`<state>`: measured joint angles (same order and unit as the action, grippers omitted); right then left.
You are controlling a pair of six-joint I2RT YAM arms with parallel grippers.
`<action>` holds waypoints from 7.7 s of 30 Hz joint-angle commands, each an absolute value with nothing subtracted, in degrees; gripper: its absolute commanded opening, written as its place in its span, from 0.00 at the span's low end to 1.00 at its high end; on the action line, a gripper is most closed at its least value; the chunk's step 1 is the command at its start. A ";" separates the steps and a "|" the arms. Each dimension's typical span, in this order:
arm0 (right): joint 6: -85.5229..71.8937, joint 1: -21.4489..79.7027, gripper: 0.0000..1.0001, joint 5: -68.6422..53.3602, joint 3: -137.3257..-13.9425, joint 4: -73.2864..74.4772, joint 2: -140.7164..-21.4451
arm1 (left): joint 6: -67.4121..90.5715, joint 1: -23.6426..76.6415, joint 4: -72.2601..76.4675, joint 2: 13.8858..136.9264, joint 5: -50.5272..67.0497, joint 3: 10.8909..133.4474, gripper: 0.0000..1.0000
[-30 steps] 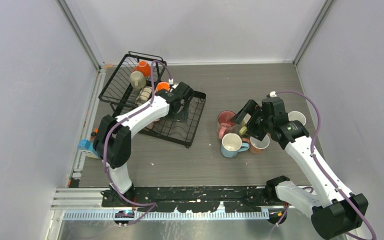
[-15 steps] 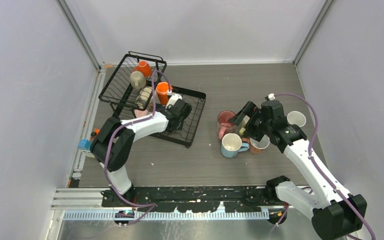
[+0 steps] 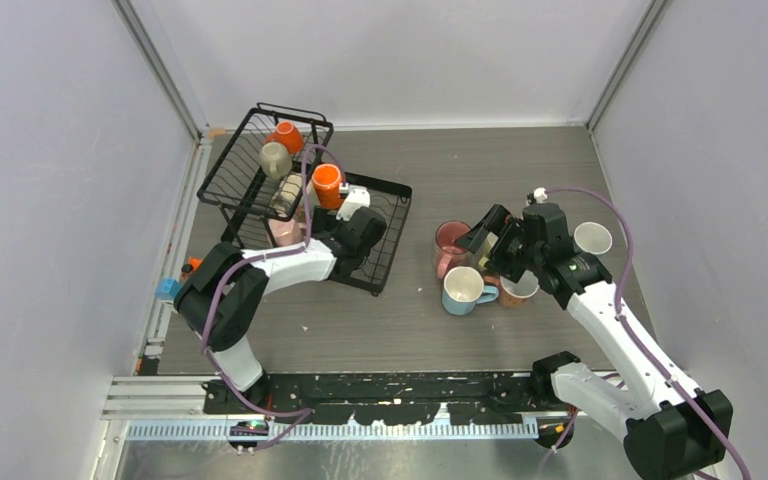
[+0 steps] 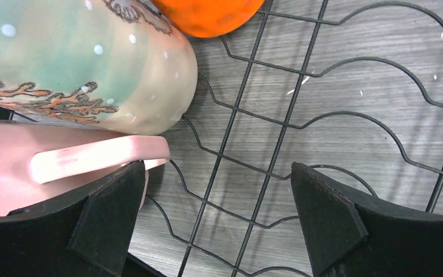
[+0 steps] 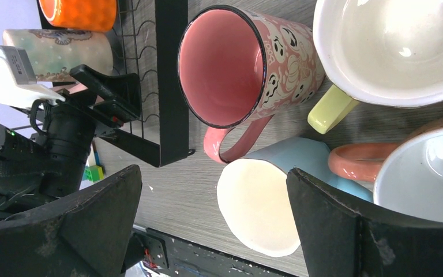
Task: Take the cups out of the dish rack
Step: Adjust the cup in the dish rack.
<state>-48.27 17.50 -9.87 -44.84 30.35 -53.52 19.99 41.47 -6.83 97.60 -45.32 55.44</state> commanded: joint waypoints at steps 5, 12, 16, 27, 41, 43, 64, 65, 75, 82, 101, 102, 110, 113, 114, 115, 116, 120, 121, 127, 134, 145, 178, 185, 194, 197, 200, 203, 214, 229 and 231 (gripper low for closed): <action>-45.99 17.37 1.00 -13.38 -42.58 26.04 -51.84 | 21.55 41.57 5.73 96.08 -52.52 52.16 1.00; -45.40 17.38 1.00 -16.55 -40.43 23.51 -50.54 | 23.26 41.57 11.87 96.91 -56.00 49.22 0.97; -44.94 17.39 1.00 -17.34 -39.28 22.67 -49.62 | 23.81 41.57 15.51 97.82 -57.21 47.60 0.95; -43.96 17.39 1.00 -19.27 -36.71 21.55 -47.54 | 20.15 41.66 27.76 102.34 -57.65 45.91 0.89; -43.50 17.35 1.00 -18.99 -36.12 22.56 -45.62 | 19.41 44.37 30.99 102.73 -58.64 45.43 0.80; -43.42 17.35 1.00 -18.98 -36.12 22.74 -45.38 | 19.76 44.38 30.67 102.74 -59.00 45.48 0.79; -42.64 17.34 1.00 -18.84 -36.17 23.53 -44.80 | 18.51 42.21 29.98 102.10 -63.39 46.15 0.84; -42.56 17.35 1.00 -18.77 -36.20 23.62 -44.70 | 17.61 42.00 30.79 102.44 -63.22 46.33 0.84; -42.63 17.40 1.00 -19.07 -35.85 22.91 -44.92 | 16.36 40.42 29.77 102.18 -59.61 47.37 0.83; -42.63 17.34 1.00 -19.03 -35.51 22.72 -44.75 | 16.02 39.03 29.86 101.84 -56.09 48.01 0.79; -42.80 17.36 1.00 -18.96 -34.75 22.05 -44.93 | 14.71 43.25 29.30 102.56 -52.51 52.00 0.64; -42.85 17.35 1.00 -18.98 -34.78 22.06 -45.04 | 14.60 43.69 28.94 102.52 -52.74 52.17 0.64; -43.36 17.34 1.00 -19.49 -34.67 22.24 -44.00 | 18.00 47.96 16.68 96.62 -61.17 53.34 0.66; -44.06 17.38 1.00 -19.92 -34.37 21.94 -43.54 | 18.82 49.72 11.83 94.34 -65.76 53.22 0.70; -44.22 17.39 1.00 -20.07 -34.30 21.83 -43.39 | 19.52 49.96 10.26 93.80 -66.87 53.07 0.72; -44.38 17.38 1.00 -20.19 -34.21 21.90 -43.22 | 20.75 50.00 8.37 92.96 -67.57 53.01 0.72; -44.46 17.39 1.00 -20.33 -34.15 21.89 -43.05 | 21.89 50.02 6.51 92.31 -68.23 52.93 0.73; -44.73 17.40 1.00 -20.39 -34.01 22.30 -42.31 | 25.54 50.51 1.19 90.00 -71.43 52.54 0.74; -44.80 17.40 1.00 -20.39 -34.01 22.41 -42.14 | 26.82 50.53 -0.44 89.26 -71.99 52.45 0.74; -45.25 17.35 1.00 -20.39 -33.76 22.52 -41.66 | 29.34 51.14 -6.69 86.39 -75.53 52.37 0.75; -45.64 17.39 1.00 -20.64 -33.73 21.98 -42.02 | 37.53 51.24 -19.24 85.61 -78.45 54.91 0.78; -45.62 17.37 1.00 -20.74 -33.84 22.30 -42.10 | 53.58 48.91 -37.51 86.94 -78.98 59.26 0.87; -45.08 17.39 1.00 -20.21 -32.47 21.93 -42.19 | 30.27 42.27 -0.31 84.63 -64.38 46.14 0.89; -45.25 17.34 1.00 -20.21 -32.15 21.82 -42.12 | 30.32 44.44 -0.26 85.56 -64.07 47.00 0.89; -45.14 17.38 1.00 -20.04 -31.82 21.95 -41.83 | 31.12 47.74 -0.26 88.00 -64.26 49.61 0.89; -45.00 17.36 1.00 -19.96 -31.82 22.14 -41.71 | 32.13 47.99 -1.38 88.34 -65.13 50.05 0.89; -44.92 17.37 1.00 -19.86 -31.73 22.18 -41.57 | 33.74 47.99 -2.72 87.64 -66.12 49.46 0.89; -44.82 17.33 1.00 -19.95 -31.57 22.14 -41.57 | 34.45 47.99 -4.44 86.89 -67.55 49.23 0.89; -44.74 17.36 1.00 -20.04 -31.21 21.71 -41.49 | 27.34 44.05 -0.31 87.58 -69.48 49.41 0.98; -43.73 17.41 1.00 -19.78 -31.56 23.15 -40.84 | 23.99 39.80 3.76 94.31 -68.34 52.90 1.00; -43.68 17.33 1.00 -19.70 -31.53 23.24 -40.69 | 23.76 39.37 3.89 94.83 -67.78 53.28 1.00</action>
<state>-44.97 17.50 -19.66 -31.16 22.85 -41.95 23.53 40.42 0.91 94.15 -66.32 50.68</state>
